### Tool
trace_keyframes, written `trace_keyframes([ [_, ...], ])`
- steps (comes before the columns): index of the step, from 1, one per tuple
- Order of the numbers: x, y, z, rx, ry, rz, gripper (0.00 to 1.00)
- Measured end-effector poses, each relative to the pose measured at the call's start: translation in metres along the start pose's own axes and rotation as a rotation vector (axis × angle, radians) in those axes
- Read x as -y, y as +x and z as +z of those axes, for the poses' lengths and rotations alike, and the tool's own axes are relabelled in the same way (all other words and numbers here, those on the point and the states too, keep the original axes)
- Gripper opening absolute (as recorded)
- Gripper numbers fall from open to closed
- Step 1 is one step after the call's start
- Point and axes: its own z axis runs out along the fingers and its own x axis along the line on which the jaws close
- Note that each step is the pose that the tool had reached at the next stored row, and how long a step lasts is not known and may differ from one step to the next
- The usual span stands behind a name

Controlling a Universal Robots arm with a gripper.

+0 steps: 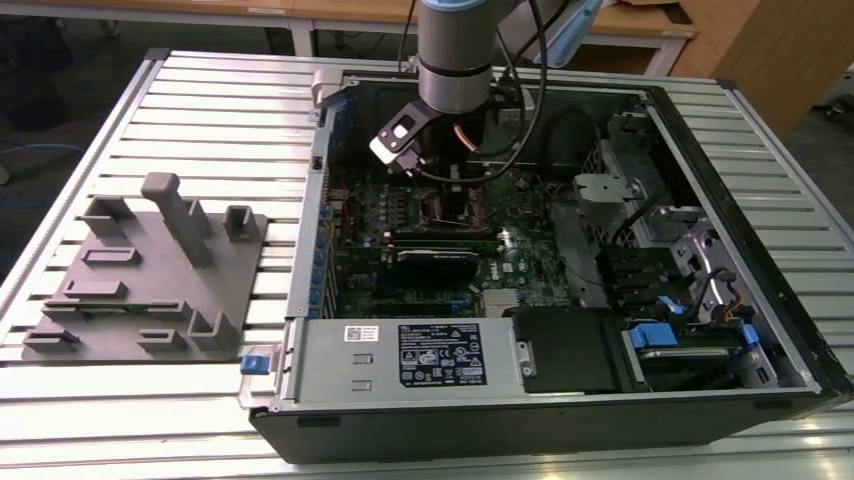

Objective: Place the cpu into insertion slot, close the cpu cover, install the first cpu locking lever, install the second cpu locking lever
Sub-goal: 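Place the cpu into insertion slot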

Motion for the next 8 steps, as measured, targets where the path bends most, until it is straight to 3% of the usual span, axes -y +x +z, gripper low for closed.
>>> trace_keyframes([
  [3, -0.0002, 0.0003, 0.0005, -0.0014, -0.0012, 0.0, 0.55],
  [4, -0.0002, 0.0002, 0.0005, -0.0012, -0.0008, 0.0, 0.61],
  [8, 0.0, 0.0, 0.0001, -0.0002, -0.0001, 0.0, 0.61],
])
